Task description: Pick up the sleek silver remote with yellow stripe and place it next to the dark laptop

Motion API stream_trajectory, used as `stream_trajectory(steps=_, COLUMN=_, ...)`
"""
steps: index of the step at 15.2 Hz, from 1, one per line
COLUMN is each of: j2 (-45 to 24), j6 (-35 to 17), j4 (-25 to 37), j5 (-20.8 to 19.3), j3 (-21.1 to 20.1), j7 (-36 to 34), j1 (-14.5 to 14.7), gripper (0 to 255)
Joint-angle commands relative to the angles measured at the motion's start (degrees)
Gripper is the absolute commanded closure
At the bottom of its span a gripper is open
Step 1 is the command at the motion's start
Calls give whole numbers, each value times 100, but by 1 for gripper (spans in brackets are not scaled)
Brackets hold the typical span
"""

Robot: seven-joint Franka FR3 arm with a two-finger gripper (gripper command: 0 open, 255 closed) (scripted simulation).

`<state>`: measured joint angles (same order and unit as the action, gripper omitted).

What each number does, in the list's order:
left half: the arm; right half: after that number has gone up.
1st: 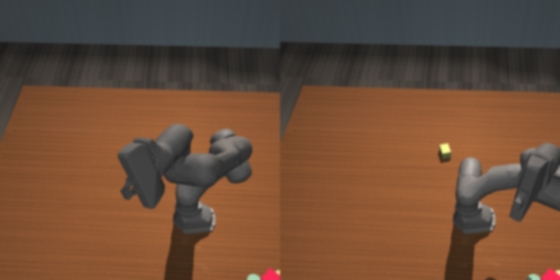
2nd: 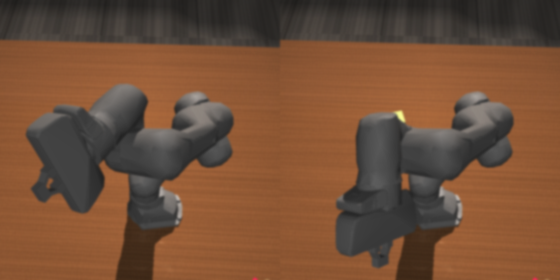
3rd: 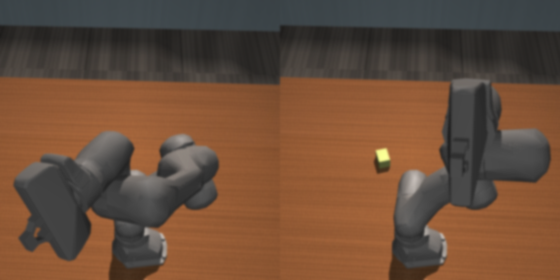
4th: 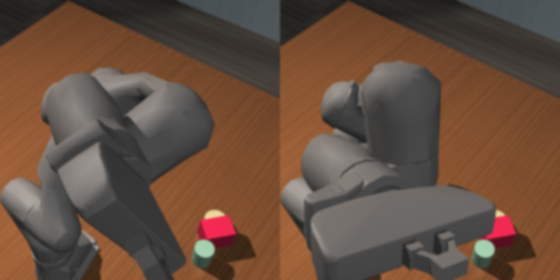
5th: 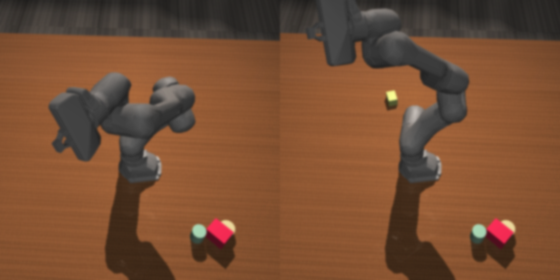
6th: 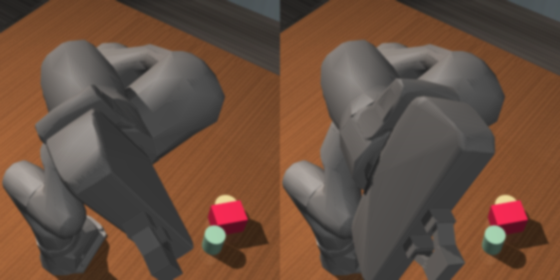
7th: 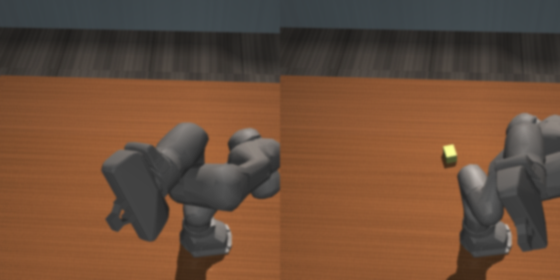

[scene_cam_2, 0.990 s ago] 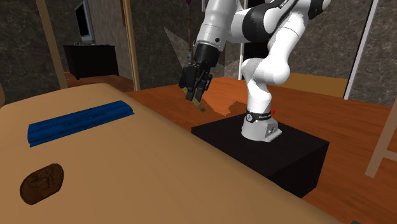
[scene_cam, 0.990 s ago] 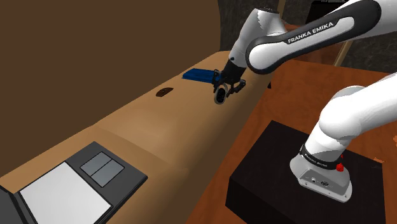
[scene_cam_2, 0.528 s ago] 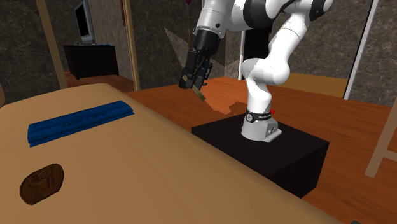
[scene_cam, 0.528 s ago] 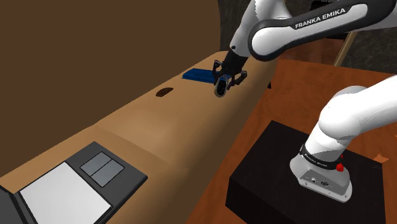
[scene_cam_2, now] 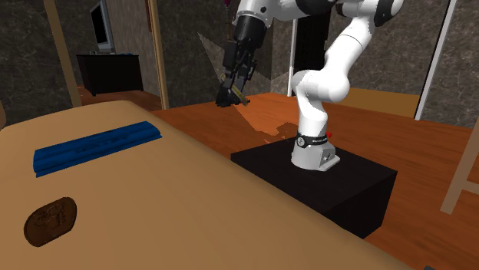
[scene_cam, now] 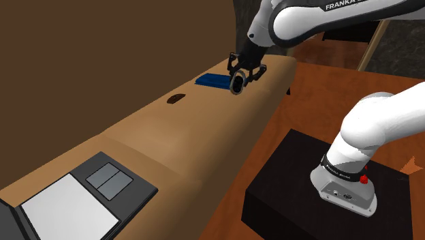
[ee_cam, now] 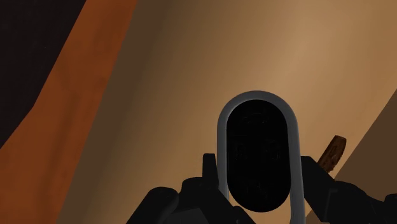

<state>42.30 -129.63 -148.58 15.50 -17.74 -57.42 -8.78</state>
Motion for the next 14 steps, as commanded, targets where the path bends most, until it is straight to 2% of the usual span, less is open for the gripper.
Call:
stream_trajectory(steps=1, j2=12, j6=149, j4=137, j5=-27, j3=15, j7=-20, j1=-14, gripper=255)
stream_trajectory(steps=14, j2=8, j6=1136, j4=1130, j5=-206, j3=168, j7=-88, j1=-114, gripper=255)
